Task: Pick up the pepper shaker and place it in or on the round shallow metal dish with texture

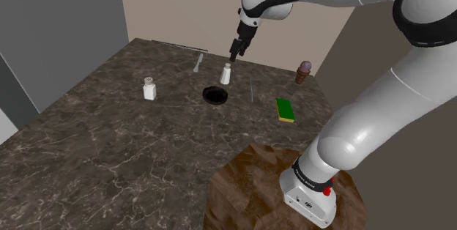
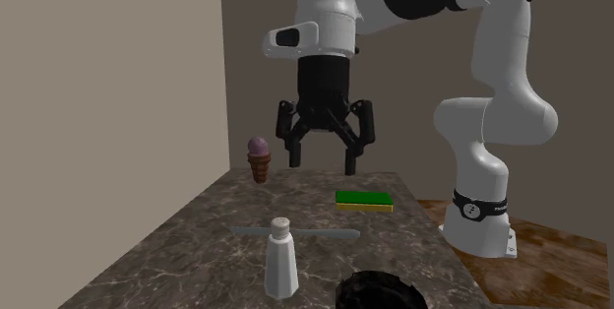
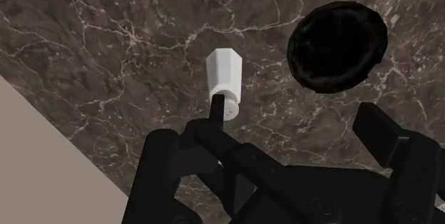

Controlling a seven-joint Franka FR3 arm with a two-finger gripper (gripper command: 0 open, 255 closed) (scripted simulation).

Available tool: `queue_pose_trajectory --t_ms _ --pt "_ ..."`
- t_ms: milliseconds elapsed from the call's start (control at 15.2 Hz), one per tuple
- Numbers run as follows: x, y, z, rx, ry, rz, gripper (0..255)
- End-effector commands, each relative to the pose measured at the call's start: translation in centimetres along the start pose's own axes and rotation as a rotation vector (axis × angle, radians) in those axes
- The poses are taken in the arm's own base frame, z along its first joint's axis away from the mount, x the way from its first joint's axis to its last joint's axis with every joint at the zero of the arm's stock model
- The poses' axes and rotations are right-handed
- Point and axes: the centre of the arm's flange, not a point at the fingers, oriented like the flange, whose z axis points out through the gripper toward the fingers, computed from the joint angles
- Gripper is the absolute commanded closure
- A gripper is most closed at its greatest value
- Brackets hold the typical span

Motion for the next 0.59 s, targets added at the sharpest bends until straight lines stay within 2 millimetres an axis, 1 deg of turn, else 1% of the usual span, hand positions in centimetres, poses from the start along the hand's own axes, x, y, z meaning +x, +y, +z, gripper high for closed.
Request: queue_pose_trajectory --t_ms 0,264,330,528 --pt "1.3 1.4 2.2 0.003 -0.005 -0.021 0" --pt "3.9 4.2 6.1 0.011 -0.016 -0.060 0" --pt "4.2 4.6 6.6 0.012 -0.018 -0.065 0" --pt "4.2 4.6 8.2 0.012 -0.018 -0.065 0"
